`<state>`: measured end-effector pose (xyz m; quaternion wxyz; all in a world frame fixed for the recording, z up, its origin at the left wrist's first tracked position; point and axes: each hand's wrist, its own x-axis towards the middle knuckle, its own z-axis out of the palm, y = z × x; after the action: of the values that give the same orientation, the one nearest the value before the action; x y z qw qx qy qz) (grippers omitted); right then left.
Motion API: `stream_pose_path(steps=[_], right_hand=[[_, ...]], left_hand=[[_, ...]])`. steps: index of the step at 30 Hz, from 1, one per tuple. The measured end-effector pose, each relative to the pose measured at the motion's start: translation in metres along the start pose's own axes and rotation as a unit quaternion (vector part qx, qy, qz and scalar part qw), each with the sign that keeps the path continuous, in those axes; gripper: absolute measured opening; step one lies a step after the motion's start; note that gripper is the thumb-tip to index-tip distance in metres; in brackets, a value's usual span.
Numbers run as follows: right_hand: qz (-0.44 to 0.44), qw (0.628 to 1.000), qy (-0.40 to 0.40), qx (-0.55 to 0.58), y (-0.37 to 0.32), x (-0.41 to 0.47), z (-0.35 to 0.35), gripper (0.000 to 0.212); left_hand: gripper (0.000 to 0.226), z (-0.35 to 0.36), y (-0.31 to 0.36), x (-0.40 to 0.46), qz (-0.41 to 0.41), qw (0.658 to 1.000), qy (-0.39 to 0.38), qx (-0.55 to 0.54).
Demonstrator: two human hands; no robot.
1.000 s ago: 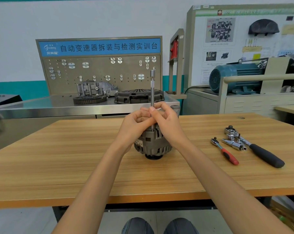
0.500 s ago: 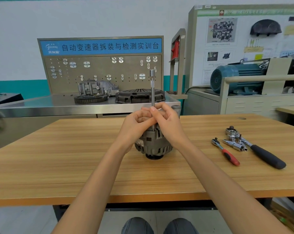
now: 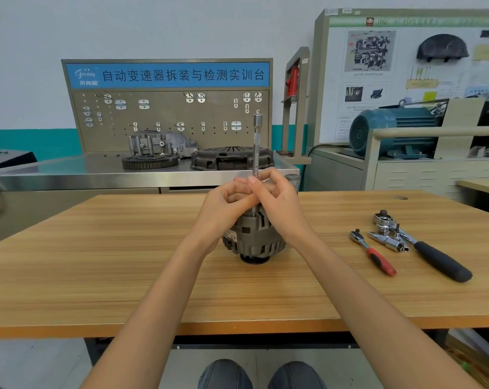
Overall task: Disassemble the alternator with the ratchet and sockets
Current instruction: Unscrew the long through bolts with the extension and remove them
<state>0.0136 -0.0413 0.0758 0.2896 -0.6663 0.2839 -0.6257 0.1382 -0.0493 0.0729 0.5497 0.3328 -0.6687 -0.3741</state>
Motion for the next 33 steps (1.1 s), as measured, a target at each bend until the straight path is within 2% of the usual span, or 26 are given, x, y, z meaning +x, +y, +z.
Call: stream_pose_path(steps=[4,10,12,16,21,26,29,33], right_hand=[[-0.003,1.0,-0.008,0.004,0.0007,0.0022,-0.0021,0.012],[-0.023,0.999,-0.013,-0.022,-0.0004,0.0002,-0.0021,0.022],[-0.014,1.0,-0.011,-0.022,0.0001,-0.0003,-0.0012,0.018],[-0.004,1.0,-0.002,-0.025,0.0,-0.0012,-0.0006,0.006],[-0.009,1.0,-0.006,-0.027,-0.0002,0.0004,-0.0026,0.016],[-0.008,1.0,-0.001,-0.026,0.0009,0.0005,-0.002,0.022],[0.002,1.0,0.005,-0.02,0.0008,-0.0005,-0.0008,0.016],[0.005,1.0,0.002,-0.023,0.0014,0.0,-0.0016,0.011]], left_hand=[[0.003,-0.0003,0.0006,-0.0017,0.005,1.0,-0.004,-0.019],[0.005,0.0,0.0019,-0.0021,0.011,1.0,-0.007,-0.024],[0.005,0.0003,0.0009,-0.0005,0.008,1.0,-0.003,-0.015],[0.02,0.0007,-0.0007,-0.0002,0.005,1.0,0.001,-0.01],[0.001,0.0,-0.0008,-0.0004,0.007,1.0,-0.002,-0.016],[0.003,-0.0016,0.0003,-0.0007,0.004,1.0,-0.015,-0.015],[0.016,-0.0008,0.0006,-0.0004,0.005,1.0,-0.011,-0.008],[0.005,0.0003,0.001,-0.0008,0.008,1.0,-0.007,-0.017]])
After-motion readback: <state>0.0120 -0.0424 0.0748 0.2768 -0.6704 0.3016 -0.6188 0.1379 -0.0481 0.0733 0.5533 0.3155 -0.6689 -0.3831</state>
